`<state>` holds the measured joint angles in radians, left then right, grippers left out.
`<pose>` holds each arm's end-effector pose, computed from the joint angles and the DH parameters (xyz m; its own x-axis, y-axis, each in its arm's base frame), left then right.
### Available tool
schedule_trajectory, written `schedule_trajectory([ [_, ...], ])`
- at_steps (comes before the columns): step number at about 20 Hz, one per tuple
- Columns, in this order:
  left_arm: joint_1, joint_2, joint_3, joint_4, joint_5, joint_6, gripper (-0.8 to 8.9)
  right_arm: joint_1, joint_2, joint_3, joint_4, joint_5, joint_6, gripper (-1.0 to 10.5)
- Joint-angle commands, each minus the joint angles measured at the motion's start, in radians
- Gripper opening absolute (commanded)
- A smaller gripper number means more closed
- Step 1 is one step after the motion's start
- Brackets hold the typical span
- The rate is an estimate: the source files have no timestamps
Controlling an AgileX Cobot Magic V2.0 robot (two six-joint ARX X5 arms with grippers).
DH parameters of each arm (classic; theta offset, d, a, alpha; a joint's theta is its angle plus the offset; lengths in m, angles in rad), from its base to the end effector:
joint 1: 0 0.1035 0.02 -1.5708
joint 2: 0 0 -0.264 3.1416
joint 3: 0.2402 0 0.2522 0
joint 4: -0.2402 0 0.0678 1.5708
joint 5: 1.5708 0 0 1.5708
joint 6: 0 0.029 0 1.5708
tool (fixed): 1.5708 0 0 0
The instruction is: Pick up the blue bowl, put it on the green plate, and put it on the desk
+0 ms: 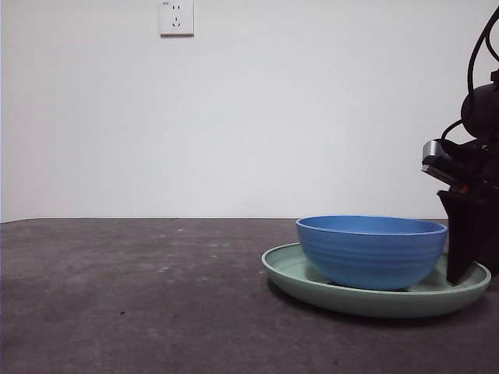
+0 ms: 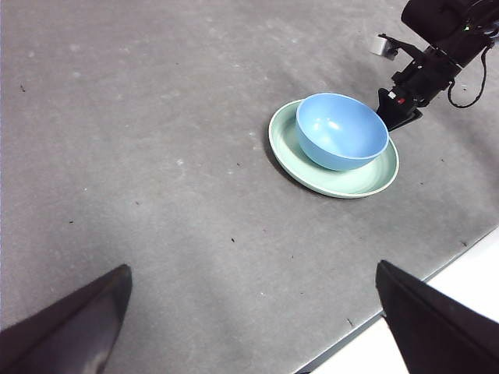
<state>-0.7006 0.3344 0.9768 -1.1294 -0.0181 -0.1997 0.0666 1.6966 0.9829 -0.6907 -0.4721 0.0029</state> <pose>0.0128 -0.0101 0.3396 0.6871 -0.5558 -0.4679 0.5488 0.8191 -0.1670 0.2916 0.0327 0.1581 0.1169 0.4636 -0.8783 -0.1316 0.8838 0.4490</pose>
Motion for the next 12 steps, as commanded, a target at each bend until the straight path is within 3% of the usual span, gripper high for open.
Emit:
schedule_trajectory([
  [1, -0.006, 0.005, 0.015, 0.007, 0.007, 0.011, 4.92, 0.003, 0.019, 0.014, 0.009, -0.002, -0.011, 0.1],
  [7, -0.006, 0.005, 0.015, 0.007, 0.007, 0.011, 4.92, 0.007, 0.017, 0.114, -0.028, -0.064, 0.033, 0.1],
  [12, -0.006, 0.005, 0.015, 0.008, 0.007, 0.011, 4.92, 0.098, 0.018, 0.221, -0.026, -0.086, 0.129, 0.1],
])
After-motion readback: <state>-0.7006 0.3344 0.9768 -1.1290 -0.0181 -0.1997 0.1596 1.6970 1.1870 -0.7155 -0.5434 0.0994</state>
